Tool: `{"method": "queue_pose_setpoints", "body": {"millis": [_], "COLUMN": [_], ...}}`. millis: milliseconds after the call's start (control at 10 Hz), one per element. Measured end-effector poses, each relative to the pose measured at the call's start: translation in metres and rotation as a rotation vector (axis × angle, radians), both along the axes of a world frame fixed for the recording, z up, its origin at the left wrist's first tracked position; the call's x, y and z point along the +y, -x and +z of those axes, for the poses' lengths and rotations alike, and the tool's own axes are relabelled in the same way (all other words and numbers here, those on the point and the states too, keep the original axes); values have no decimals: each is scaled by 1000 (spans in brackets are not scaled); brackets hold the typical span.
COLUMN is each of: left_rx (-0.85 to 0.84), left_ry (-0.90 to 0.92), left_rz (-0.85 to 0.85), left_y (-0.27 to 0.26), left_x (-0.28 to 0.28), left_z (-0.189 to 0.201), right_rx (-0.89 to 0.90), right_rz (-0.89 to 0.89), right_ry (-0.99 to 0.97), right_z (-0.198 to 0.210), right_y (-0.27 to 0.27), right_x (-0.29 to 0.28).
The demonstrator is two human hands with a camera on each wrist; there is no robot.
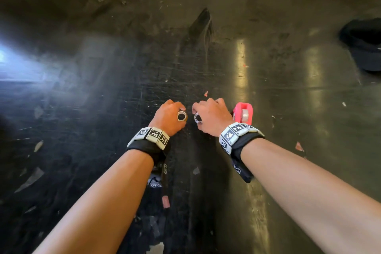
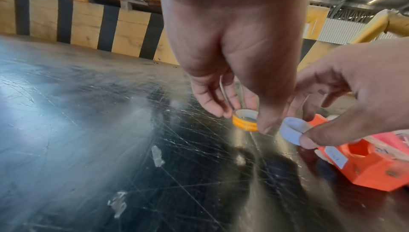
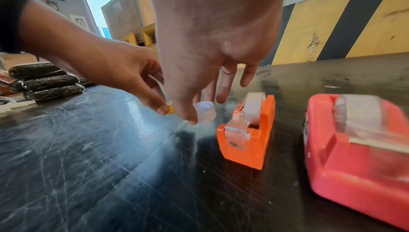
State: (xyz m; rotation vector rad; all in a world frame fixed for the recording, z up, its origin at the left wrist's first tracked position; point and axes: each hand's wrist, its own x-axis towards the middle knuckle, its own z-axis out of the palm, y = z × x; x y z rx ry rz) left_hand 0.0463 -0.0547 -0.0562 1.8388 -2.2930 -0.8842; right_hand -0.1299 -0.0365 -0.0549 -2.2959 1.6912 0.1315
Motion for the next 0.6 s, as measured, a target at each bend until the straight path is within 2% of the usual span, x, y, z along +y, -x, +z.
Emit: {"method": "queue_pose_setpoints", "body": {"millis": [200,300,400,500,600], "left_rx": [-36,-38,-31,111,189], "left_ry": [-21,-29,19,63,56], "left_rz": [11,9,43,112,277], "left_y": [-5,-9,-18,-46,-94], "left_x": [-8,-6,6,40,118], "left_z": [-15,-17,-13,-5,-1], "right_rx": [70,-10,-160,-348,-465], "right_rz": [1,-18,-52,-91,-29], "right_ry": [29,41,90,133,260], "right_z": [-15,-10,9,44,94], "right_y": [-8,-9,-3,21,61], "right_x": [-1,1,13,30,48]}}
